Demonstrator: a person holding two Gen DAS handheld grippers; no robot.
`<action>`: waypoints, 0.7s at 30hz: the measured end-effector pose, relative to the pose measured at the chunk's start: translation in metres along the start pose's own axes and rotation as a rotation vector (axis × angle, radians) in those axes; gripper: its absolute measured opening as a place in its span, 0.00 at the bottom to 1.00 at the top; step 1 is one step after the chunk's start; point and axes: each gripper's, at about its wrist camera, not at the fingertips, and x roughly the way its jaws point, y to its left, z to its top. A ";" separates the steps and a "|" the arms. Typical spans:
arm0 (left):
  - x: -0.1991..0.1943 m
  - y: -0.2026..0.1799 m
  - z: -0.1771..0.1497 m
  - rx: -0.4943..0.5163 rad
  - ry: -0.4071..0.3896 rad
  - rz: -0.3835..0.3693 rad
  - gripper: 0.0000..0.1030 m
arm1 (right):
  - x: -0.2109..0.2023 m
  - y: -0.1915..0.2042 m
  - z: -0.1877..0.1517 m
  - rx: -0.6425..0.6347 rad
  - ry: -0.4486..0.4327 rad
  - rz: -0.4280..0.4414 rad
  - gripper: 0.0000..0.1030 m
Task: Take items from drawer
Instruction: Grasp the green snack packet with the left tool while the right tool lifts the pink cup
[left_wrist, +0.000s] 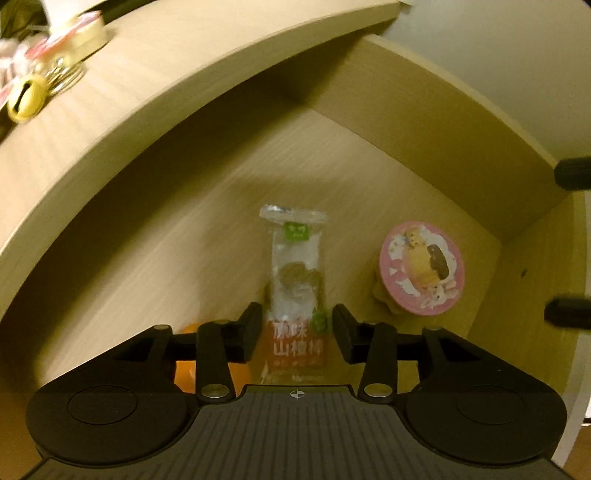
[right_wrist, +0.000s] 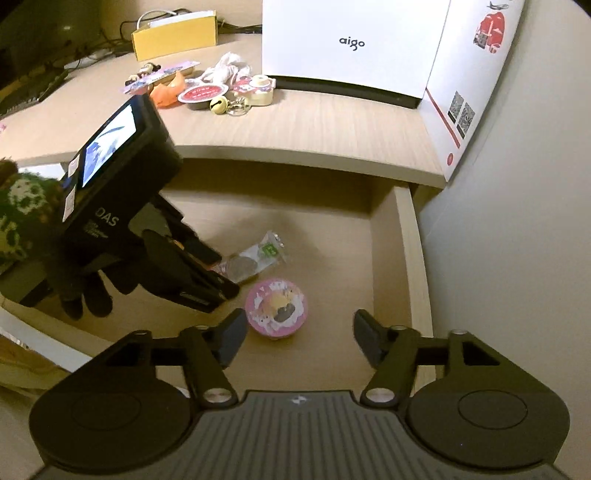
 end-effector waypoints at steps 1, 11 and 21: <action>0.001 -0.001 0.001 0.003 0.001 0.000 0.47 | 0.001 0.002 0.000 -0.014 0.006 -0.003 0.73; -0.005 0.027 -0.016 -0.120 0.084 -0.054 0.37 | 0.078 0.006 0.024 -0.064 0.137 0.055 0.75; -0.009 0.040 -0.035 -0.230 0.060 -0.052 0.36 | 0.130 0.018 0.036 -0.158 0.333 0.101 0.54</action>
